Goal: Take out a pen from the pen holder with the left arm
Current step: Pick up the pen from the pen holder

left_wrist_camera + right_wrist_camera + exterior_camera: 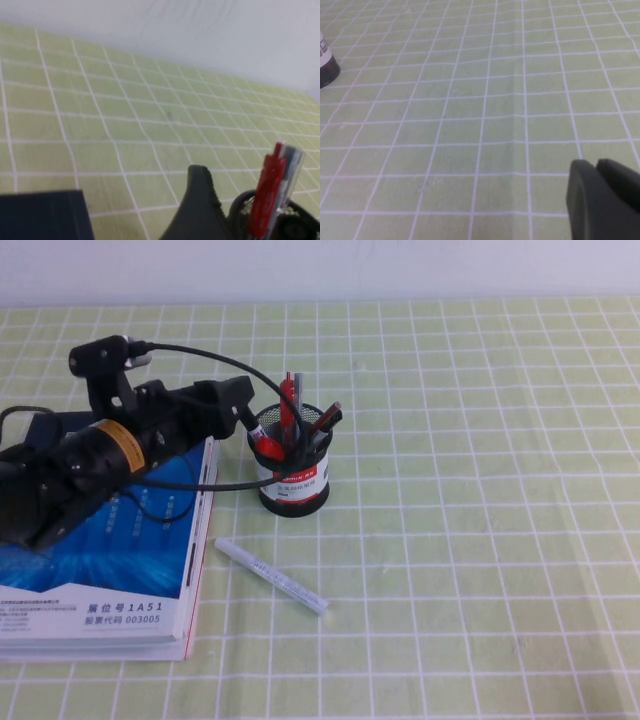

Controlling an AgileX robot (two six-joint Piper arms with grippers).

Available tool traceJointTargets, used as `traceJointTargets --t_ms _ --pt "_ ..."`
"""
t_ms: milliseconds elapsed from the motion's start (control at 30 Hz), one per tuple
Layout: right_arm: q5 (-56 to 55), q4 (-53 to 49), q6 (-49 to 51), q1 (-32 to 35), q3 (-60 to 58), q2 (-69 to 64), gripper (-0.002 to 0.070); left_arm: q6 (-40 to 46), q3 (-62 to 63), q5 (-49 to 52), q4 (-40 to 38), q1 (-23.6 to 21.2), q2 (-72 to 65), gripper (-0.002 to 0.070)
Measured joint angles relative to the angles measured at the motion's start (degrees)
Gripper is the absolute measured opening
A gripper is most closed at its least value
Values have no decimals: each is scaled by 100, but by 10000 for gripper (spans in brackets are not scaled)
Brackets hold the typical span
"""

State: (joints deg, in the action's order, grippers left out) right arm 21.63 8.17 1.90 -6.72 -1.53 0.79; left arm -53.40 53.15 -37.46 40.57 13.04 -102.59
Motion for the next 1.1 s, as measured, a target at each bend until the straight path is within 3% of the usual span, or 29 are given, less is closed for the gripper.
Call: traceJointTargets --t_ms 233,333,533,1100 --pt "0 0 0 0 0 0 -15 -122 0 -343 12 0 -352 457" --pt "0 0 0 0 0 0 -15 -122 0 -623 12 0 -427 418" --pt "0 0 0 0 0 0 -15 -122 0 -577 12 9 -449 118" --pt "0 0 0 0 0 0 -15 475 20 -736 22 9 -43 115"
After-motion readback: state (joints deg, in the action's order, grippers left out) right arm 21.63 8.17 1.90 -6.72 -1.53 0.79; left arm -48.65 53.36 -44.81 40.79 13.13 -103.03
